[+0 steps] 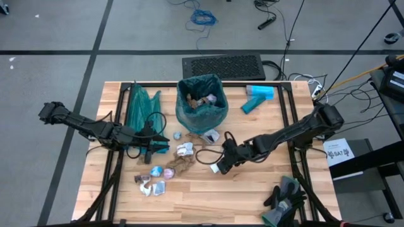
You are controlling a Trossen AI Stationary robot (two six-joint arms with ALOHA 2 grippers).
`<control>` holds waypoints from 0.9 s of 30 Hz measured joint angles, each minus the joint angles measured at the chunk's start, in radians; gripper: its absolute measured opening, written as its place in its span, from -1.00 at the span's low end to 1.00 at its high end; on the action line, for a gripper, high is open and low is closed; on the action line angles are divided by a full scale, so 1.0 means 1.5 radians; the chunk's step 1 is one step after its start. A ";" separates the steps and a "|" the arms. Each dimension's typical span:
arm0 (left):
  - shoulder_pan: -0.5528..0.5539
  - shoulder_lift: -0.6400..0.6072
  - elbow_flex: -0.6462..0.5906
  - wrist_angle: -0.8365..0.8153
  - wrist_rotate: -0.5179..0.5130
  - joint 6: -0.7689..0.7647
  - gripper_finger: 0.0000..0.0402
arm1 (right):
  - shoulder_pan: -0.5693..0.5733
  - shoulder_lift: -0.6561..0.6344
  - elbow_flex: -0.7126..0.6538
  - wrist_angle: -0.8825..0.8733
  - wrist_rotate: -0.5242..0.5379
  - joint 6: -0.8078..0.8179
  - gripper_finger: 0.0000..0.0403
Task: Place trash/remove bag and relplace
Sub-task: Put the white paper into the blue trash bag inside the black trash bin
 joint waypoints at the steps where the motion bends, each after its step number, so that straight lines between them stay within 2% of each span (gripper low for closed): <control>1: 0.000 0.000 0.000 0.000 0.000 0.000 -0.37 | 0.000 0.011 0.000 0.012 -0.001 0.000 -0.15; 10: -0.001 0.000 0.000 0.000 0.026 -0.029 -0.37 | -0.001 0.102 0.000 0.045 -0.015 0.027 -0.15; 14: -0.001 0.000 0.000 0.000 0.032 -0.034 -0.37 | -0.002 0.136 0.000 0.056 -0.021 0.022 -0.23; 19: -0.001 0.000 0.000 0.000 0.032 -0.034 -0.37 | -0.002 0.164 0.001 0.164 -0.035 -0.014 -0.50; 23: -0.001 0.000 0.000 0.000 0.032 -0.034 -0.37 | -0.008 0.156 0.003 0.204 -0.031 -0.034 -0.92; 27: -0.001 0.000 0.000 0.000 0.032 -0.033 -0.37 | -0.020 0.130 0.022 0.189 -0.030 -0.068 -0.98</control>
